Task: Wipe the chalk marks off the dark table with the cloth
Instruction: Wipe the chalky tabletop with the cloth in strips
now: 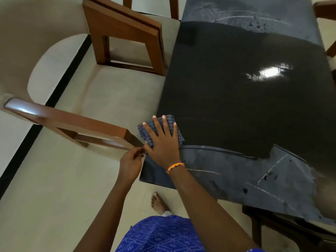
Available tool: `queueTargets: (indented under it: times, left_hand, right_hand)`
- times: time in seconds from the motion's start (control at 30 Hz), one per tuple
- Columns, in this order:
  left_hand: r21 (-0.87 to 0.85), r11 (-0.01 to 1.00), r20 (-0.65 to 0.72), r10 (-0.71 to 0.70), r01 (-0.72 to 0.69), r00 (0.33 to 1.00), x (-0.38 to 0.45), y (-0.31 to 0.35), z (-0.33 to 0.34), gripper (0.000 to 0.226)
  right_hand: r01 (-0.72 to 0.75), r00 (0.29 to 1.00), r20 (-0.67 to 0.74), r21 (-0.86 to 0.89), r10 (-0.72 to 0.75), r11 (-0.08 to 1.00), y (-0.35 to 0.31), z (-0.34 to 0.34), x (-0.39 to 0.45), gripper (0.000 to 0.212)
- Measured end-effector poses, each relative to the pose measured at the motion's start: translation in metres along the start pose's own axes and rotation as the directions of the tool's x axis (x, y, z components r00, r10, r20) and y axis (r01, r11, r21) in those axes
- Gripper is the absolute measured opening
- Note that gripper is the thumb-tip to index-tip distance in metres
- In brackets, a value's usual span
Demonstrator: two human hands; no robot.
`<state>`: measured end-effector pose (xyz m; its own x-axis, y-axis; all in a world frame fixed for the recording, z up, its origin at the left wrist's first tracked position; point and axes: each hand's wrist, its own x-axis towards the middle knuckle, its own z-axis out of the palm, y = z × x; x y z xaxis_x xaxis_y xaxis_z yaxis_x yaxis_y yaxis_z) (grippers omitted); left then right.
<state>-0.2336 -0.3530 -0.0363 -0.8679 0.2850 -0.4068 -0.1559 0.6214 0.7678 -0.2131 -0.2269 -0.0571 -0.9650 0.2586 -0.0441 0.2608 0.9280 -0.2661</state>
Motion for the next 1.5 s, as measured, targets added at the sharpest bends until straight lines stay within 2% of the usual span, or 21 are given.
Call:
queueTargets:
  times: [0.07, 0.13, 0.3, 0.43, 0.53, 0.57, 0.63, 0.7, 0.77, 0.83, 0.97, 1.03, 1.23, 1.3, 1.37, 1.5]
  left_hand:
    - [-0.005, 1.0, 0.013, 0.011, -0.011, 1.0, -0.001, -0.001, 0.0, 0.027]
    - [0.006, 1.0, 0.012, 0.008, -0.008, 1.0, -0.002, -0.001, 0.002, 0.027]
    - [-0.012, 1.0, 0.017, -0.029, 0.029, 0.999, -0.005, -0.002, 0.005, 0.026]
    - [-0.021, 0.999, 0.03, -0.042, 0.043, 0.999, -0.001, -0.002, 0.005, 0.026]
    - [-0.064, 0.994, 0.081, -0.088, 0.093, 0.993, 0.005, -0.002, 0.004, 0.025]
    - [-0.101, 0.988, 0.113, -0.108, 0.119, 0.988, 0.007, -0.003, 0.003, 0.025]
    - [-0.175, 0.969, 0.19, -0.14, 0.174, 0.972, 0.009, -0.004, -0.002, 0.026]
    - [-0.195, 0.962, 0.249, -0.14, 0.192, 0.958, 0.012, -0.006, -0.008, 0.028]
    - [-0.215, 0.956, 0.287, -0.133, 0.199, 0.949, 0.012, -0.007, -0.012, 0.026]
    - [-0.251, 0.94, 0.313, -0.147, 0.23, 0.938, 0.012, -0.006, -0.014, 0.023]
    - [-0.244, 0.938, 0.295, -0.171, 0.247, 0.94, 0.012, -0.004, -0.013, 0.025]
    - [-0.174, 0.968, 0.249, -0.135, 0.182, 0.959, 0.016, -0.002, -0.012, 0.024]
    - [0.079, 0.995, 0.146, -0.073, 0.062, 0.987, 0.019, 0.004, -0.003, 0.025]
    - [0.197, 0.978, 0.054, 0.057, -0.066, 0.997, 0.014, 0.008, 0.0, 0.029]
    - [0.286, 0.938, -0.006, 0.206, -0.196, 0.979, 0.01, 0.016, 0.004, 0.035]
    - [0.368, 0.879, 0.023, 0.319, -0.305, 0.947, 0.006, 0.04, 0.014, 0.038]
  right_hand:
    - [0.067, 0.998, 0.004, -0.021, -0.067, 0.998, 0.019, -0.005, -0.01, 0.064]
    - [0.052, 0.998, -0.018, -0.05, -0.053, 0.997, 0.043, -0.014, -0.025, 0.065]
    - [-0.257, 0.964, -0.097, -0.099, 0.248, 0.961, 0.128, -0.039, -0.075, 0.069]
    - [-0.561, 0.822, -0.154, -0.062, 0.548, 0.825, 0.173, -0.051, -0.11, 0.069]
    - [-0.712, 0.69, -0.165, 0.019, 0.705, 0.702, 0.147, -0.042, -0.104, 0.07]
    - [-0.715, 0.688, -0.16, 0.024, 0.708, 0.699, 0.131, -0.038, -0.098, 0.07]
    - [-0.626, 0.772, -0.144, -0.005, 0.619, 0.78, 0.092, -0.028, -0.09, 0.071]
    - [-0.45, 0.887, -0.132, -0.039, 0.442, 0.892, 0.051, -0.014, -0.088, 0.07]
    - [-0.226, 0.971, -0.093, -0.088, 0.218, 0.97, 0.016, -0.001, -0.089, 0.068]
    - [-0.063, 0.997, -0.059, -0.106, 0.057, 0.992, -0.002, 0.006, -0.086, 0.065]
    - [0.078, 0.996, -0.047, -0.065, -0.081, 0.995, 0.009, 0.002, -0.05, 0.061]
    - [0.059, 0.998, -0.014, -0.044, -0.06, 0.997, 0.022, -0.003, -0.013, 0.063]
    - [-0.162, 0.987, -0.024, -0.085, 0.16, 0.983, 0.058, -0.022, 0.11, 0.06]
    - [-0.221, 0.975, -0.03, -0.069, 0.22, 0.973, 0.062, -0.025, 0.135, 0.06]
    - [-0.248, 0.969, -0.029, -0.048, 0.247, 0.968, 0.064, -0.027, 0.143, 0.06]
    - [-0.237, 0.97, -0.054, -0.034, 0.235, 0.971, 0.076, -0.033, 0.132, 0.06]
